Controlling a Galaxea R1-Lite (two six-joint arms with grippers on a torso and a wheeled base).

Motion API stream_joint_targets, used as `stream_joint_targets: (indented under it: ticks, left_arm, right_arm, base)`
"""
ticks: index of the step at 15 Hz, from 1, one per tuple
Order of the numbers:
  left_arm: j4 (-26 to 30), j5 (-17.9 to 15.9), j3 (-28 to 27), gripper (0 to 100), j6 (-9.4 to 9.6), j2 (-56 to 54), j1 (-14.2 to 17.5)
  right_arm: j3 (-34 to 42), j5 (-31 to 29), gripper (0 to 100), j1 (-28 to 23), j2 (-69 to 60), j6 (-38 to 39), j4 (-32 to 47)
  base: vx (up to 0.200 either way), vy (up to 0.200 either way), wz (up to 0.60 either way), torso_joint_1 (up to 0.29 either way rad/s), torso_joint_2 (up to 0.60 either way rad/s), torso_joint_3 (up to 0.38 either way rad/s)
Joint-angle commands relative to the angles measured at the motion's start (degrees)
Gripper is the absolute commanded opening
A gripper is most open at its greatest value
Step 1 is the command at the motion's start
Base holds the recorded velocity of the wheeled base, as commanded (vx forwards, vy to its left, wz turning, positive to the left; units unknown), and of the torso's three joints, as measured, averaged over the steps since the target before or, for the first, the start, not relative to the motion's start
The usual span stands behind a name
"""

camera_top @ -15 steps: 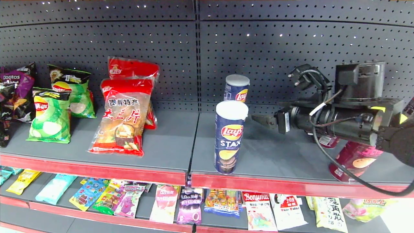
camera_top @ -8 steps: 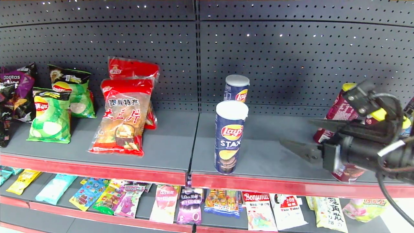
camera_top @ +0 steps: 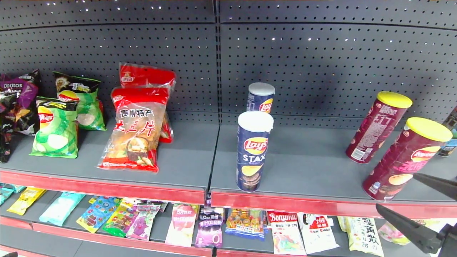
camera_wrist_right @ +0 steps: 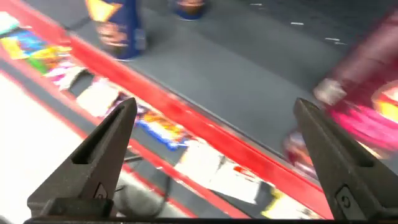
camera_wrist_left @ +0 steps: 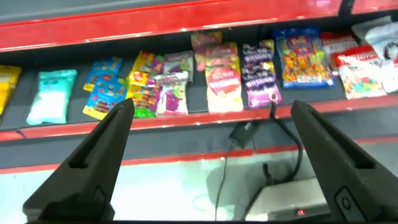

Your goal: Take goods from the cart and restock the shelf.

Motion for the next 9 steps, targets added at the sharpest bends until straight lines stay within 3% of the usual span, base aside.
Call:
stream_joint_targets:
  ticks: [1,4,9]
  left_arm:
    - [-4.0,-0.5,-0.1,100,1.07,8.8,0.0]
    - [-8.0,-0.6,-0.1,100,1.07,13.0,0.0]
    - [-8.8,-0.6,-0.2,100,1.16,14.1,0.0]
  right_arm:
    - [0.5,-0.2,100,-4.6,-2.3,-2.0,0.4]
    - [1.3,-0.1,100,-4.7,-2.4,-2.0,0.3]
    - [2.0,-0.1,100,-4.7,-2.6,-2.0,0.3]
  base:
    - [0.0,0.0,0.0,0.0,0.0,0.0]
    - [0.0,0.0,0.0,0.0,0.0,0.0]
    - [0.0,0.0,-0.6,0.0,0.0,0.005]
